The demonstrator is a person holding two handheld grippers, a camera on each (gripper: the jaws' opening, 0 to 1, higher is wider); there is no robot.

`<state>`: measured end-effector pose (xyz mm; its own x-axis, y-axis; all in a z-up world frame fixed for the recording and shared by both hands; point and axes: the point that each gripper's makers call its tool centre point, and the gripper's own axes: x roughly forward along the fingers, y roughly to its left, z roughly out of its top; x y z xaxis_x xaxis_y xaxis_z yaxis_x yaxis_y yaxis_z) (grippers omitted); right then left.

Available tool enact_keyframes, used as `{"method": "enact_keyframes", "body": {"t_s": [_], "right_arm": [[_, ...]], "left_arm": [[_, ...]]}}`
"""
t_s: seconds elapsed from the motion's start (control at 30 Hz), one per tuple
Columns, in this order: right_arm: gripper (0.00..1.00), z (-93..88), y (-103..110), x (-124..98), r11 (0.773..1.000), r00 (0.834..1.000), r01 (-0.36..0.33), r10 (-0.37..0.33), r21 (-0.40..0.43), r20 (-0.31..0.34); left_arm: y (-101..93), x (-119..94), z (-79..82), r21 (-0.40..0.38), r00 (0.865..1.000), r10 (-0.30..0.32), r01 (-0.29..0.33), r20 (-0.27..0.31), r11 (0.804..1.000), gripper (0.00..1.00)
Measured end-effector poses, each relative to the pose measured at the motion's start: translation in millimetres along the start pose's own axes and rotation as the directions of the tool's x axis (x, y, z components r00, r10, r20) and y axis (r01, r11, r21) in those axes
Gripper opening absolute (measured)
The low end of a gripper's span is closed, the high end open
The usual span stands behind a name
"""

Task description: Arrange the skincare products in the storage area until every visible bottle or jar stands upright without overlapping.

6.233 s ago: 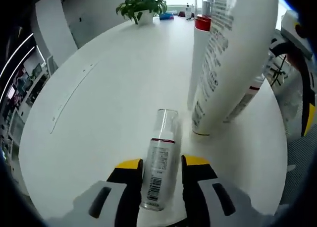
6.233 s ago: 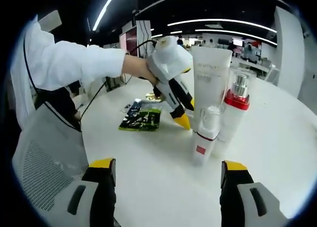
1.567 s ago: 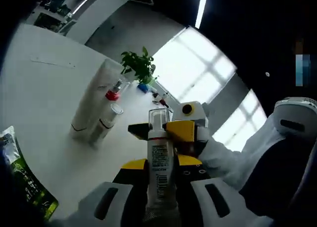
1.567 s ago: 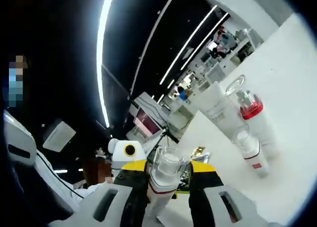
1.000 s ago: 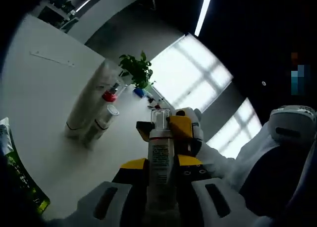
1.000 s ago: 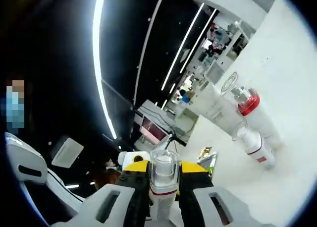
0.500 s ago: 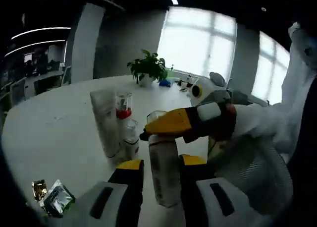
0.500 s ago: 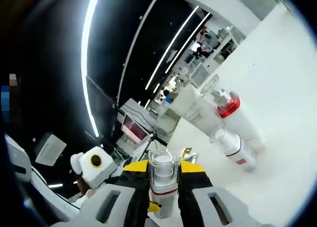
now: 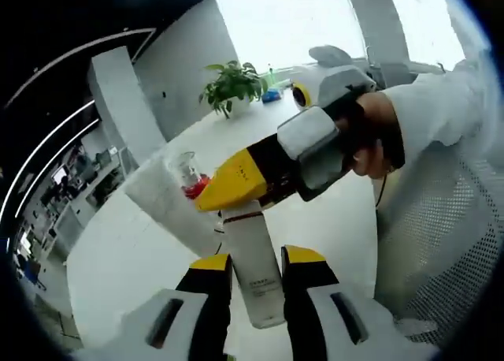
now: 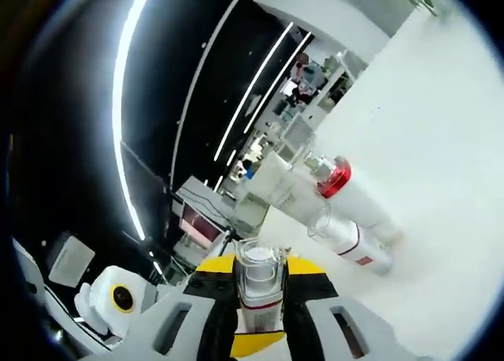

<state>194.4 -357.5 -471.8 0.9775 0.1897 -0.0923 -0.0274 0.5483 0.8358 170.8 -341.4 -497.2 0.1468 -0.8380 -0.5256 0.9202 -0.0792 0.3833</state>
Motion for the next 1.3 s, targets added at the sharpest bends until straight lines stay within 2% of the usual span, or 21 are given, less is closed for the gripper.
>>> {"method": "enact_keyframes", "body": {"t_s": [0.1,0.33,0.53,0.6,0.67,0.7,0.73,0.8,0.87,0.9,0.93,1.0,1.03,1.1,1.13,1.17,1.2,1.23,1.27,1.3], "right_arm": [[0.11,0.4,0,0,0.999,0.999,0.012,-0.013,0.039,0.031],[0.11,-1.8,1,1,0.998,0.999,0.020,-0.022,0.054,0.042],[0.13,-4.5,5,2,0.999,1.000,0.003,-0.004,0.053,0.027],[0.13,-4.6,7,4,1.000,1.000,-0.003,0.002,0.020,0.020],[0.13,-1.8,12,4,1.000,0.999,-0.016,0.017,-0.014,0.032],[0.12,-0.4,14,4,0.999,0.999,-0.031,0.032,-0.029,0.037],[0.13,0.1,17,5,0.999,0.998,-0.044,0.045,-0.031,0.034],[0.15,1.4,19,6,0.997,0.997,-0.064,0.066,-0.043,0.032],[0.18,0.0,23,6,0.995,0.996,-0.089,0.090,-0.042,0.018],[0.19,1.1,25,7,0.994,0.994,-0.106,0.107,-0.035,0.020],[0.22,1.7,25,7,0.993,0.993,-0.113,0.113,-0.033,0.019],[0.25,3.1,29,6,0.989,0.989,-0.145,0.145,-0.014,0.022],[0.24,1.6,34,6,0.984,0.984,-0.180,0.180,0.020,0.011],[0.23,1.7,41,5,0.973,0.975,-0.222,0.222,0.058,0.014],[0.23,0.5,42,5,0.972,0.974,-0.227,0.227,0.060,0.010],[0.23,-1.1,48,4,0.967,0.969,-0.248,0.249,0.064,0.002],[0.22,-2.0,52,3,0.963,0.965,-0.261,0.261,0.066,-0.001],[0.22,-2.5,54,2,0.961,0.963,-0.269,0.270,0.064,-0.005],[0.22,-2.5,56,2,0.959,0.961,-0.277,0.278,0.065,-0.007],[0.22,-2.4,58,2,0.955,0.957,-0.290,0.291,0.068,-0.008]], "left_arm": [[1.2,-2,-0.8,0.048,1.000,0.023,-0.022,-0.012,0.999,0.21],[4.9,-4,-5.9,0.054,0.998,0.044,-0.042,-0.033,0.998,0.19],[13.0,-8,-10.8,-0.031,0.998,0.044,-0.045,-0.052,0.998,0.16],[11.9,-8,-12.1,-0.107,0.999,0.013,-0.017,-0.037,0.994,0.16],[9.2,-11,-7.9,-0.221,1.000,-0.029,0.029,0.004,0.975,0.16],[9.8,-12,-6.9,-0.312,0.998,-0.056,0.066,0.042,0.948,0.16],[9.1,-14,-5.4,-0.357,0.995,-0.075,0.094,0.067,0.930,0.16],[7.7,-17,0.5,-0.413,0.987,-0.106,0.147,0.120,0.899,0.16],[5.6,-19,3.2,-0.485,0.975,-0.138,0.207,0.174,0.850,0.16],[6.4,-22,6.0,-0.541,0.967,-0.143,0.237,0.210,0.807,0.16],[6.5,-23,7.2,-0.572,0.960,-0.155,0.265,0.234,0.776,0.16],[5.5,-28,10.9,-0.604,0.935,-0.187,0.338,0.300,0.722,0.16],[3.1,-30,11.3,-0.626,0.927,-0.206,0.364,0.313,0.689,0.16],[1.1,-33,15.0,-0.646,0.906,-0.224,0.414,0.359,0.641,0.16],[0.4,-34,15.8,-0.663,0.897,-0.234,0.436,0.375,0.609,0.16],[-1.3,-37,17.4,-0.673,0.881,-0.248,0.469,0.403,0.572,0.16],[-1.5,-38,18.6,-0.679,0.872,-0.251,0.486,0.421,0.551,0.16],[-1.6,-40,19.9,-0.691,0.863,-0.251,0.501,0.438,0.521,0.16],[-0.6,-42,21.6,-0.703,0.852,-0.249,0.521,0.460,0.485,0.16],[-0.5,-45,23.8,-0.710,0.833,-0.255,0.553,0.492,0.437,0.16]]}}
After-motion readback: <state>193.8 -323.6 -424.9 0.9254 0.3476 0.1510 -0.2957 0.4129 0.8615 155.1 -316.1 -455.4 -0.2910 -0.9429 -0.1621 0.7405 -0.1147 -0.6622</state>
